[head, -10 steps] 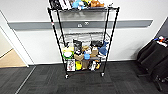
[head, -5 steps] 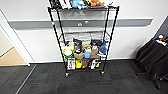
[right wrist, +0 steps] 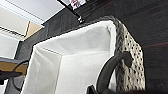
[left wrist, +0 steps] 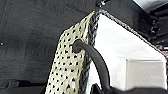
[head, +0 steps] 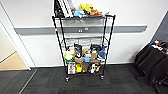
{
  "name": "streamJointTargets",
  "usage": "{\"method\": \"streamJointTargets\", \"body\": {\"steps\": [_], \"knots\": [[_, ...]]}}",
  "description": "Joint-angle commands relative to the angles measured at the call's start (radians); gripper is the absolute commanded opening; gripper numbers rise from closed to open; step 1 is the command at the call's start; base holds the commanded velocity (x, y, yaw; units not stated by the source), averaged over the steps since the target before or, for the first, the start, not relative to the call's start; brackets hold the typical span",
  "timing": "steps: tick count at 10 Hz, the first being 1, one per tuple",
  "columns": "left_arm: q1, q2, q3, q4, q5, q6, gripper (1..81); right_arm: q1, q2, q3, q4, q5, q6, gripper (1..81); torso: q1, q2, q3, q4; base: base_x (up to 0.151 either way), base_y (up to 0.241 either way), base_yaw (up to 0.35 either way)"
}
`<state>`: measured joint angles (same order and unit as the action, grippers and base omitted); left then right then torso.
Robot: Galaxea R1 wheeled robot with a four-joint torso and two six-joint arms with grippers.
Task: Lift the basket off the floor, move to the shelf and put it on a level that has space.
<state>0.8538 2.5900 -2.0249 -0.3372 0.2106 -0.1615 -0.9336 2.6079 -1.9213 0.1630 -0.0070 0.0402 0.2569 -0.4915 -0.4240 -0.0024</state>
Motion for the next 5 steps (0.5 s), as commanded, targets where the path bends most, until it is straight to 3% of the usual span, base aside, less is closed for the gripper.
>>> {"method": "streamJointTargets", "body": {"steps": [1, 2, 3, 5], "knots": [[-0.101, -0.034, 0.029, -0.029, 0.041, -0.009, 1.0, 0.095, -0.018, 0.039, 0.001, -0.028, 0.0, 1.0, -0.062, 0.097, 0.087, 0.0, 0.0, 0.0, 0.0], [-0.097, -0.036, 0.029, -0.029, 0.041, -0.007, 1.0, 0.091, -0.018, 0.039, 0.0, -0.028, 0.0, 1.0, -0.084, 0.129, 0.118, 0.0, 0.0, 0.0, 0.0], [-0.095, -0.036, 0.029, -0.029, 0.042, -0.007, 1.0, 0.083, -0.018, 0.041, -0.002, -0.028, -0.002, 1.0, -0.108, 0.165, 0.058, 0.0, 0.0, 0.0, 0.0], [-0.094, -0.033, 0.029, -0.028, 0.047, -0.007, 1.0, 0.074, -0.019, 0.041, -0.002, -0.027, -0.002, 1.0, -0.144, 0.216, 0.089, 0.0, 0.0, 0.0, 0.0]]}}
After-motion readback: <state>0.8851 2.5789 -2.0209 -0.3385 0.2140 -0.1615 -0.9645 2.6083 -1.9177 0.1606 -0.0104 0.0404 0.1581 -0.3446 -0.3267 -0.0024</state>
